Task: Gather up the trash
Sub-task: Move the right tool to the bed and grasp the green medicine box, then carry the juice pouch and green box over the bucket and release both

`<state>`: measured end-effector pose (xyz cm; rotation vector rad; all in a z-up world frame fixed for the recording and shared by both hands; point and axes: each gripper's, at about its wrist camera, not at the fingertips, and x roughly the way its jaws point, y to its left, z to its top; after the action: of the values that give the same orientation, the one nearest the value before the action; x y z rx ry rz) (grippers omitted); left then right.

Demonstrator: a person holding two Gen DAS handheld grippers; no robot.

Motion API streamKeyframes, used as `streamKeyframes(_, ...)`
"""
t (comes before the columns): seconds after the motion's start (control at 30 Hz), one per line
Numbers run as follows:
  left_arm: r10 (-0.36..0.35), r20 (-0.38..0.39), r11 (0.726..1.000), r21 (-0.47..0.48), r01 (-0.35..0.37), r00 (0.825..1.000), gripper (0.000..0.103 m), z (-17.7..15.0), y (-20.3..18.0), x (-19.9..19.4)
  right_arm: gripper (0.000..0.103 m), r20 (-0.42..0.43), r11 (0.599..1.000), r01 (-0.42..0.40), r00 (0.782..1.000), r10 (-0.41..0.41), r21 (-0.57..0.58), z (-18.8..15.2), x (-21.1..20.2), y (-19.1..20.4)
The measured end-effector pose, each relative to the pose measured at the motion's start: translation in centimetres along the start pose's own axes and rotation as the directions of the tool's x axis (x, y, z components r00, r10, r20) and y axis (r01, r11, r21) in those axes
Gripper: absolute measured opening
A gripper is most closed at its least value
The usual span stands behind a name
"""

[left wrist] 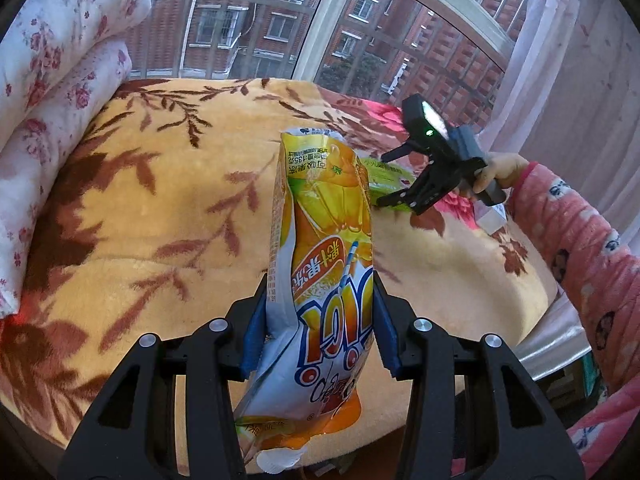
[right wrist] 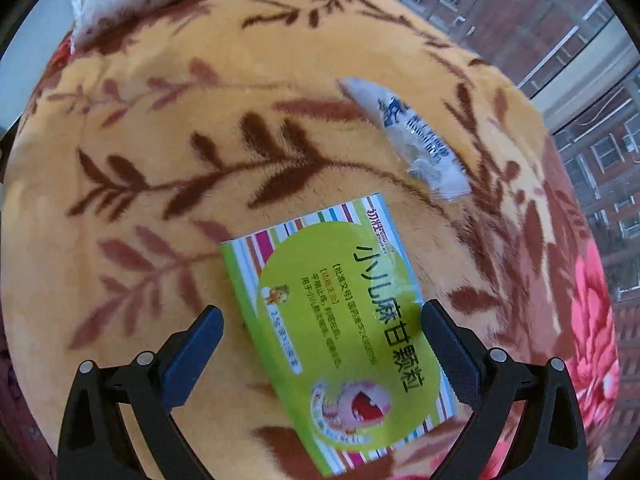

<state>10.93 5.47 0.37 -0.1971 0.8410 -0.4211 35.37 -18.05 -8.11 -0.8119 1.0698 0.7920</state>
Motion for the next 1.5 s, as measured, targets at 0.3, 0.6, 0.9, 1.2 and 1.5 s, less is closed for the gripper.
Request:
streamKeyframes(0.3,0.004,-0.007,1.0,0.0,-0.004,1.0,0.045,0.4,0.0,0.5,0.097,-0.036,0.998,0.059,0.998,-0.059,0.014,0.3,2.7,0.1)
streamKeyframes(0.6,0.012,-0.003,1.0,0.026,-0.012,1.0,0.045,-1.2,-0.9,-1.4,0.094,0.149,0.947,0.165,0.966,-0.212,0.274,-3.5,-5.8,1.8)
streamKeyframes(0.9,-0.017,-0.028,0.993,0.119,0.02,0.999,0.045,-5.6,-4.1,-3.7,0.094,0.326,0.888,0.016,0.927,-0.185,0.459,-10.4,-16.3,14.3)
streamKeyframes(1.2,-0.067,-0.138,0.969,0.228,0.097,0.988,0.045,-13.3,-7.8,-5.2,0.094,0.425,0.847,-0.171,0.902,-0.071,0.504,-17.7,-18.5,28.4)
streamKeyframes(1.5,-0.104,-0.275,0.976,0.156,0.152,0.956,0.045,-19.9,-7.6,-1.0,0.094,0.418,0.734,-0.236,0.906,-0.071,0.637,-21.9,-14.2,34.1)
